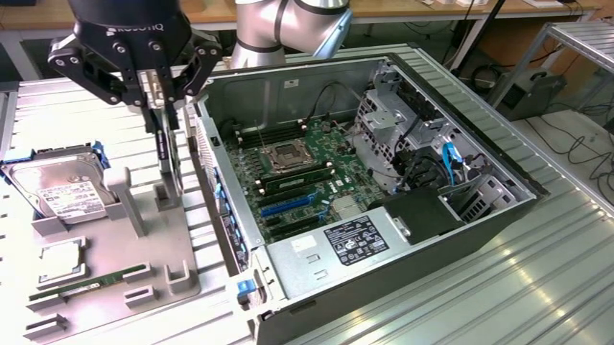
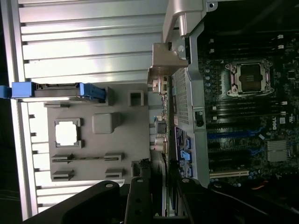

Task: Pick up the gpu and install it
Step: 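Pick up the gpu and move the gpu toward the slot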

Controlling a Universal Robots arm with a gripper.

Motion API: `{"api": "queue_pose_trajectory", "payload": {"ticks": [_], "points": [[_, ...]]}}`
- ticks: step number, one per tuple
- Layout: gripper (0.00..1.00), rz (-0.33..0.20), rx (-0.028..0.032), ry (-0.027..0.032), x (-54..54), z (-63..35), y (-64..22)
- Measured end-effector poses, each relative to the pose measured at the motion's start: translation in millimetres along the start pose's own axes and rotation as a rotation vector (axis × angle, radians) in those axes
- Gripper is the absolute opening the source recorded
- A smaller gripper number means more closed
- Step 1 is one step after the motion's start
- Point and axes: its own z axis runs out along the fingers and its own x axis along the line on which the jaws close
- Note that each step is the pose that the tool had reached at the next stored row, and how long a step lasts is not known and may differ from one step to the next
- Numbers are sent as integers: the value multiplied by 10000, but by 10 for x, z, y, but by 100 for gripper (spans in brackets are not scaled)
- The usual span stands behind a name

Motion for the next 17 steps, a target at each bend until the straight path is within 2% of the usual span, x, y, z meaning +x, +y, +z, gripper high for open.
{"api": "queue_pose_trajectory", "payload": {"ticks": [17], "points": [[26,0,2,0,-77,2,6]]}}
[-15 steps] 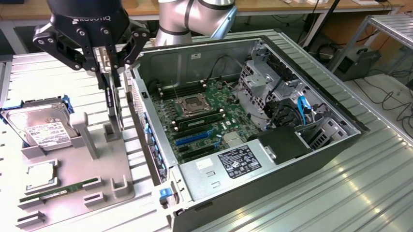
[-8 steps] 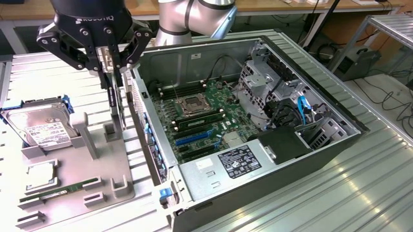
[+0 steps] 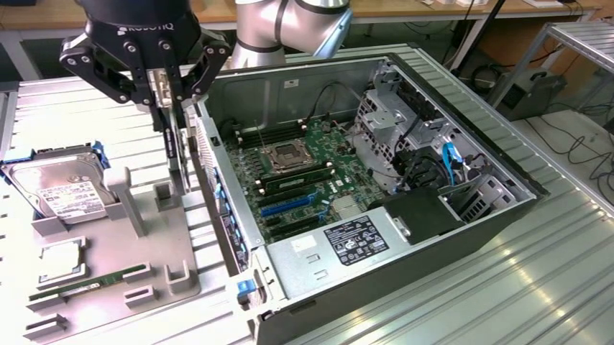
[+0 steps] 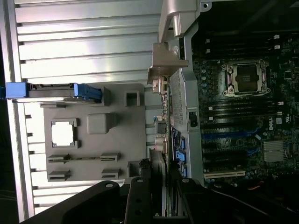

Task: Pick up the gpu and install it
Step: 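Pick up the gpu and move the gpu toward the slot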

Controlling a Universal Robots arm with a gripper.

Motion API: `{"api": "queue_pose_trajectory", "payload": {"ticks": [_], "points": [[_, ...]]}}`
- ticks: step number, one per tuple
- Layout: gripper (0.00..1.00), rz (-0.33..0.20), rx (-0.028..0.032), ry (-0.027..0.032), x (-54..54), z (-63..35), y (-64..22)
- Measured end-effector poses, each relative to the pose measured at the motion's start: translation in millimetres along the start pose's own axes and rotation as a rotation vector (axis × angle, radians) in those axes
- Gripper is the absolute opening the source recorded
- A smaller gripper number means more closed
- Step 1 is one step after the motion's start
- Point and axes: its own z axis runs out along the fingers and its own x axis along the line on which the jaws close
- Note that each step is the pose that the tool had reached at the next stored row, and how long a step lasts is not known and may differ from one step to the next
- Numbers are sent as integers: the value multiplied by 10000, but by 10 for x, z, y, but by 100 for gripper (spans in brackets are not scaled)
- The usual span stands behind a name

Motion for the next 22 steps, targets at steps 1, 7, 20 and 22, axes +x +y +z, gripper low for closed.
{"api": "queue_pose_trajectory", "payload": {"ticks": [1,7,20,22], "points": [[26,0,0,0,-4,0,0],[26,-1,2,0,-30,1,2],[26,0,4,0,-94,3,7],[26,0,3,-1,-106,3,8]]}}
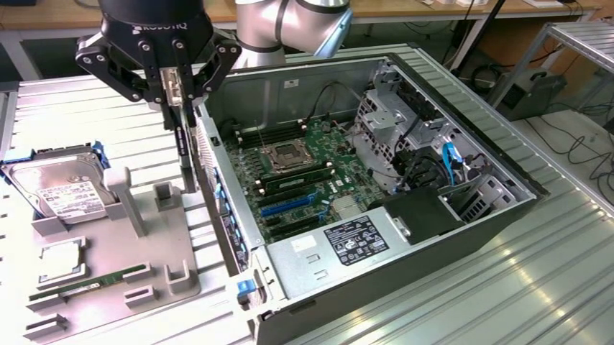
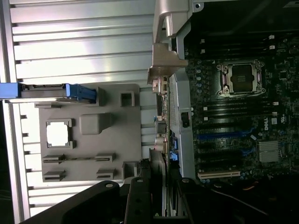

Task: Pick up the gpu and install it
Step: 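Pick up the gpu and move the gpu toward the slot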

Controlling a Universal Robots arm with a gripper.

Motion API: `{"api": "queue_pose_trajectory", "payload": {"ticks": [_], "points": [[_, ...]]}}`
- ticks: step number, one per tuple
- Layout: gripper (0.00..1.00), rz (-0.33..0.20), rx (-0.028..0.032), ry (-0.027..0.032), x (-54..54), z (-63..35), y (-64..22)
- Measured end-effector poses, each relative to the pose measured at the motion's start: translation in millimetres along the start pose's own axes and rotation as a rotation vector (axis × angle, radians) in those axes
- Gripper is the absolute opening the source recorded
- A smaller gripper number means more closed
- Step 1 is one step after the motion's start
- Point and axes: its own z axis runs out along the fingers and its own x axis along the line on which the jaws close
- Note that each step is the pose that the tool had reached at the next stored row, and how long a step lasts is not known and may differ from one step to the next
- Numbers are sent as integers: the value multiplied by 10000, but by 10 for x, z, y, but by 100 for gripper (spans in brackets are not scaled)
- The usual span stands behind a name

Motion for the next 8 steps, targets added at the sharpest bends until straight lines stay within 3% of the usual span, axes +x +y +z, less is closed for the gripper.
{"api": "queue_pose_trajectory", "payload": {"ticks": [8], "points": [[26,0,2,0,-40,1,3]]}}
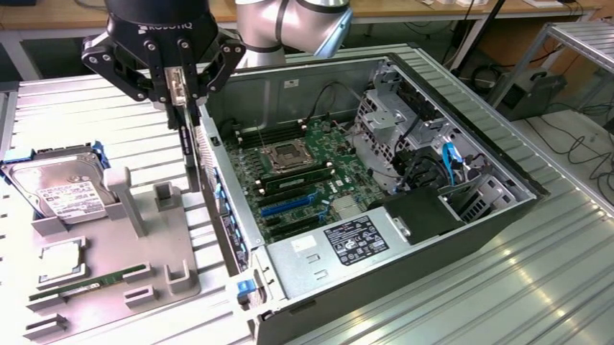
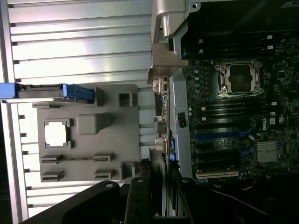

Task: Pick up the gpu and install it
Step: 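Pick up the gpu and move the gpu toward the slot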

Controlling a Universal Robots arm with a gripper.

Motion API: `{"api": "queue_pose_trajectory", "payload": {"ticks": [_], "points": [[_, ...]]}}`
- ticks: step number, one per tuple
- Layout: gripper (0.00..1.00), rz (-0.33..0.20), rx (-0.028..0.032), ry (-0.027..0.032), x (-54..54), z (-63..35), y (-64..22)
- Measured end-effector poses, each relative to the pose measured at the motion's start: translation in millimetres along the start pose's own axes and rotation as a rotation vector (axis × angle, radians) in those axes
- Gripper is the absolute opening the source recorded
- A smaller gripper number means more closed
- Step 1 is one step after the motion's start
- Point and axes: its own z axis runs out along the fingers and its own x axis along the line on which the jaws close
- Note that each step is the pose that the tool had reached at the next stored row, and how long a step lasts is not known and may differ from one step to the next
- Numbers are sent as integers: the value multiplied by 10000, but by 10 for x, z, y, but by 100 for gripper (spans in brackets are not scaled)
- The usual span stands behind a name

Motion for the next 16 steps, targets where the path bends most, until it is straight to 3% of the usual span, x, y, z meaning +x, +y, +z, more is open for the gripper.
{"api": "queue_pose_trajectory", "payload": {"ticks": [16], "points": [[26,0,7,0,-103,4,8]]}}
